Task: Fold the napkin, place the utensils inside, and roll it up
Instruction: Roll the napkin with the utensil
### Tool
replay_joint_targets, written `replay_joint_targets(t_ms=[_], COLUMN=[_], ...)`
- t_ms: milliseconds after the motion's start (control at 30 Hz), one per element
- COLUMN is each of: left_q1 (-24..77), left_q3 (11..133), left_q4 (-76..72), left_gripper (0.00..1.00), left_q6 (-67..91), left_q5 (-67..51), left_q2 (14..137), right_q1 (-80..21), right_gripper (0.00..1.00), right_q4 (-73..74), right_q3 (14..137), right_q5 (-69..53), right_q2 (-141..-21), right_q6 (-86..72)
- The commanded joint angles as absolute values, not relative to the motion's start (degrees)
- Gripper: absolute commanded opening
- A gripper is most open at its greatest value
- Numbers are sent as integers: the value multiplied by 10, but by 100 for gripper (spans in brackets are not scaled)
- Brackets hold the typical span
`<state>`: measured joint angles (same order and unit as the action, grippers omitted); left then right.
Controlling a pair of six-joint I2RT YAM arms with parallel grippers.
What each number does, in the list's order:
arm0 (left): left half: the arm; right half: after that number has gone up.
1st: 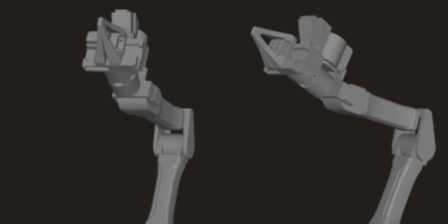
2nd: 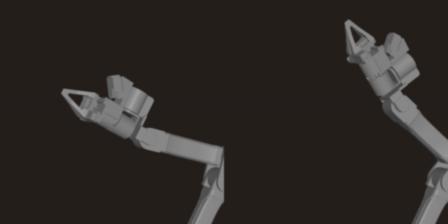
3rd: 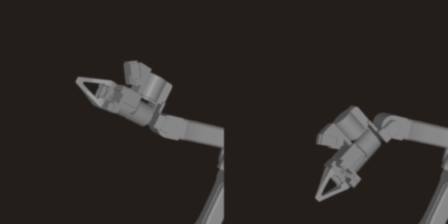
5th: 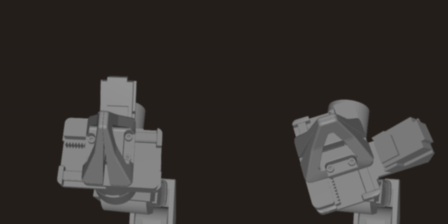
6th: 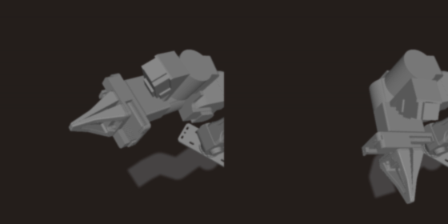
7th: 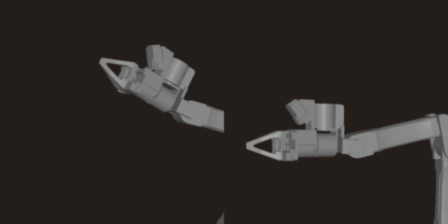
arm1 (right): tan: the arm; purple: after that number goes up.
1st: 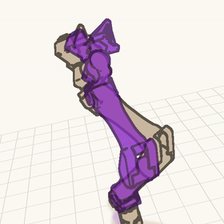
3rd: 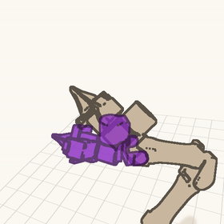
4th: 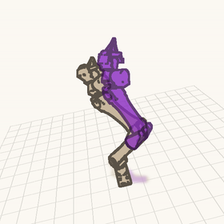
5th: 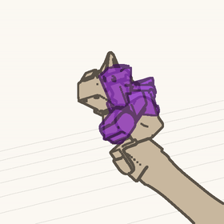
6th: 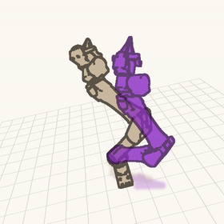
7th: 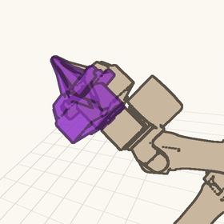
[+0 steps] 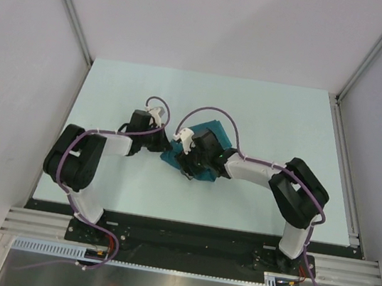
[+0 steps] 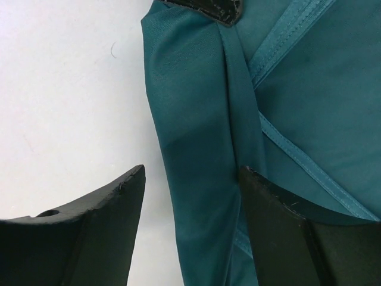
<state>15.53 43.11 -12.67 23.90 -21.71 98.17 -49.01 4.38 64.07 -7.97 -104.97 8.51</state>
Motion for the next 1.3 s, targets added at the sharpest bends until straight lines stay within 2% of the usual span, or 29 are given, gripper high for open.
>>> replay_joint_targets(t_ms=[0, 367, 467, 600, 700, 800, 833, 867, 933, 1067, 1267], left_q1=[148, 146, 146, 146, 145, 142, 139, 137, 132, 131, 131], left_q3=[453, 458, 460, 465, 473, 477, 477, 476, 469, 425, 329], left_q4=[-132, -131, -133, -132, -133, -133, -132, -132, -129, -134, -156], left_gripper=[0, 0, 0, 0, 0, 15, 26, 31, 42, 53, 69], left_q6=[230, 229, 230, 232, 236, 242, 243, 246, 249, 257, 281], left_q5=[-229, -235, -237, -240, -242, -232, -228, -219, -207, -185, -190], left_q2=[985, 987, 986, 984, 983, 971, 960, 953, 937, 884, 817], right_q1=[-492, -481, -475, -459, -454, -446, -444, -444, -444, -440, -438], right_gripper=[69, 69, 66, 42, 29, 18, 16, 12, 9, 4, 3], right_q4=[22, 12, 35, 79, 123, 168, 189, 199, 217, 221, 206], right_q3=[656, 652, 664, 680, 690, 700, 702, 703, 705, 698, 686], right_q5=[-69, -62, -63, -92, -131, -191, -205, -216, -258, -326, -417], right_q2=[-1079, -1115, -1135, -1156, -1175, -1191, -1194, -1199, -1199, -1190, -1182], right_q6=[116, 115, 105, 85, 69, 52, 48, 44, 30, 3, -47])
